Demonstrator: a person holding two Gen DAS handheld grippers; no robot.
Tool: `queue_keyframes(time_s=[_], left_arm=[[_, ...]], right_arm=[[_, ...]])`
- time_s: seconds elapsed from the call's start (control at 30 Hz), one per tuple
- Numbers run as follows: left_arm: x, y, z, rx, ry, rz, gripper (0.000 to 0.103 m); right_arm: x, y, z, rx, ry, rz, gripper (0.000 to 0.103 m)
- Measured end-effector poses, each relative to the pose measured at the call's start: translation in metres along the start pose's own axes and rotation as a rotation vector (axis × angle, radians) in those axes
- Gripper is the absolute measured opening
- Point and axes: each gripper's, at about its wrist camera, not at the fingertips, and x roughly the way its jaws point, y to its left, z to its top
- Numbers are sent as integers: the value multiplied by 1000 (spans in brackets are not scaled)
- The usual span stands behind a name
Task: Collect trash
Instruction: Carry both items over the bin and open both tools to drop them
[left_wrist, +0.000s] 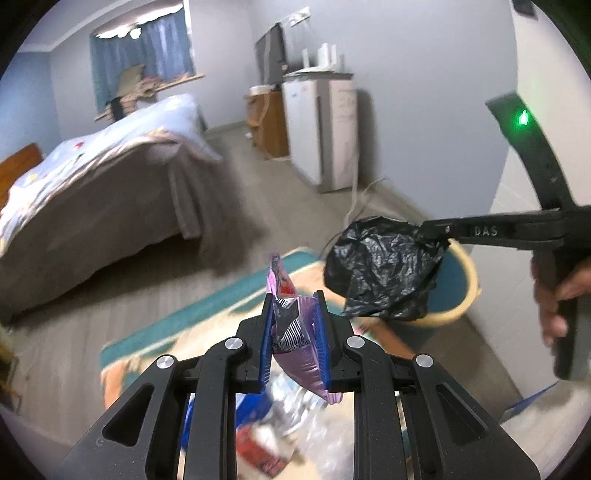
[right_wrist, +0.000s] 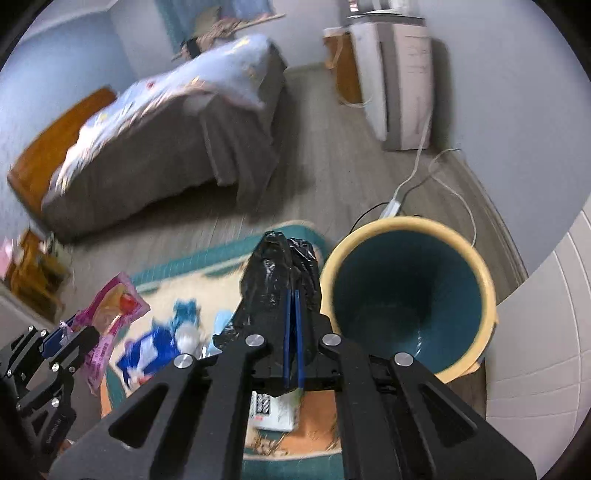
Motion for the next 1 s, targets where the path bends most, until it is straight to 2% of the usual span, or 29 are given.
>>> queue_keyframes(time_s=[0.07,0.23,0.37,0.47,0.57,0.67,0.73,0.87,0.93,0.97,1.0], left_arm=[[14,-7,15,6,-4,-51,21],[60,-39,42,31,35,-180,21],[101,-68,43,79,84,-215,22],[129,-83,44,73,120,-264,22],[152,-95,46,77,141,-278,28],[166,-99,48,84,147,-288,34],[172,-104,50,97,145,-289,45],[163,-103,49,124,120,-277,59],[157,-94,50,103,104,-270,72],[152,-89,50,91,99,-264,75],[147,-83,50,82,93,-252,80]], right_arm=[[0,-21,7,48,-8,-12,2],[12,-62,17,93,-3,-142,2],[21,-90,13,136,23,-228,2],[25,-104,7,156,39,-268,2],[33,-115,4,190,63,-299,4],[34,-121,-2,206,75,-313,12],[34,-122,-4,210,75,-313,23],[34,-123,-5,213,79,-307,29],[33,-122,-4,220,74,-302,47],[32,-122,-5,222,70,-297,51],[32,-121,-4,221,66,-294,60]])
